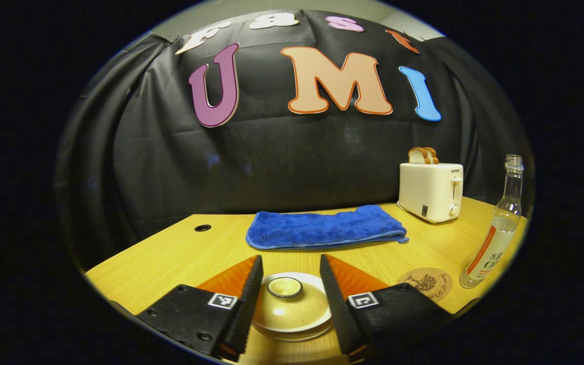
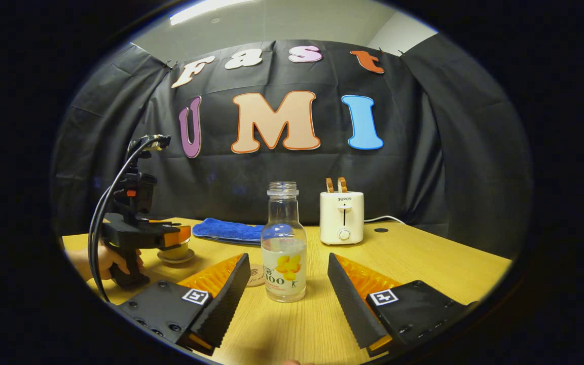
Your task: Open the teacup lid with one hand, grasp the water bottle and pour water into the teacup with the other hand; after pouring, place the water bottle on the coaster and then close the teacup lid.
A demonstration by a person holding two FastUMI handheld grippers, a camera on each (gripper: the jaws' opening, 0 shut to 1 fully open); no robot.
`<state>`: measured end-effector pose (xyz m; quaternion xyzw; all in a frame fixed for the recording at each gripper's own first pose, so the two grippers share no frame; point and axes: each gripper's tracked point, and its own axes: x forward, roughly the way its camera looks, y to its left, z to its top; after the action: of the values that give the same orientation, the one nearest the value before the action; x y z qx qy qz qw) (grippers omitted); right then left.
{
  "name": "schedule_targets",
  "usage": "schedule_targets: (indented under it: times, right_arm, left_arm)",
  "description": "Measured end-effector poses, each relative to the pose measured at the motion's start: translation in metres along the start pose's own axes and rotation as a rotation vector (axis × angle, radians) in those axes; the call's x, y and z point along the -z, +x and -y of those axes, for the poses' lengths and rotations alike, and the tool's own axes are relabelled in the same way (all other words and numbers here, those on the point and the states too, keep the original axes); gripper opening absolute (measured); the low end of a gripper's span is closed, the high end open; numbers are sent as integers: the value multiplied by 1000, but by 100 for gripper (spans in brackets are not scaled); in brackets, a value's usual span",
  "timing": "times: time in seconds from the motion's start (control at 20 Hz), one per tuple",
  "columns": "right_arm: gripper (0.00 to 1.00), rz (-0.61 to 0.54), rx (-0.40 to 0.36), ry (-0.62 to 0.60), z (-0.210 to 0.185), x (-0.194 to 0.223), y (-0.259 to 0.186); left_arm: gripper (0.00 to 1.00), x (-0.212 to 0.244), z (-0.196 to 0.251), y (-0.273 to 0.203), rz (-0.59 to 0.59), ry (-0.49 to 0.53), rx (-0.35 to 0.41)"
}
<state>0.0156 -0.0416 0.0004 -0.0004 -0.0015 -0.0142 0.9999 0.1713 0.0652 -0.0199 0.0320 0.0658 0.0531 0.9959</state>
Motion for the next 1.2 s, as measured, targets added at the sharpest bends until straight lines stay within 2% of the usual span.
schedule_targets:
  times: [0.05, 0.1, 0.25, 0.55, 0.6, 0.7, 0.8, 0.85, 0.9, 0.95, 1.1, 1.2]
  right_arm:
    - [98, -1, 0, 0, 1, 0, 0]
    - [98, -1, 3, 0, 3, 1, 1]
    - [98, -1, 14, 1, 8, 0, 1]
    - [98, 1, 16, 0, 9, 0, 2]
    - [94, 1, 15, -1, 9, 0, 2]
    - [98, 1, 15, -1, 10, 0, 2]
    - [95, 1, 15, -1, 9, 0, 2]
    - [98, 1, 15, 0, 9, 0, 2]
    - [94, 1, 15, -1, 9, 0, 2]
    - [98, 2, 15, -1, 9, 0, 1]
    - [95, 1, 15, -1, 9, 0, 1]
    - [98, 1, 11, 0, 9, 0, 1]
  left_arm:
    - [57, 0, -1, 0, 1, 2, -4]
    - [42, 0, -2, 0, 0, -2, -6]
    - [30, 1, 0, 0, 0, -9, 0]
    - [24, 1, -5, -3, 2, -16, -33]
    - [23, 1, -5, -3, 4, -14, -36]
    - [24, -3, -4, -6, 26, -14, -32]
    - [24, -8, -4, -9, 66, -19, -22]
    - [24, -13, -5, -10, 93, -31, -18]
    - [23, -15, -7, -12, 118, -48, -15]
    - [23, -19, -10, -12, 138, -69, -19]
    - [23, -15, -12, -13, 130, -68, -35]
    - [24, -15, -9, -20, 121, -68, -17]
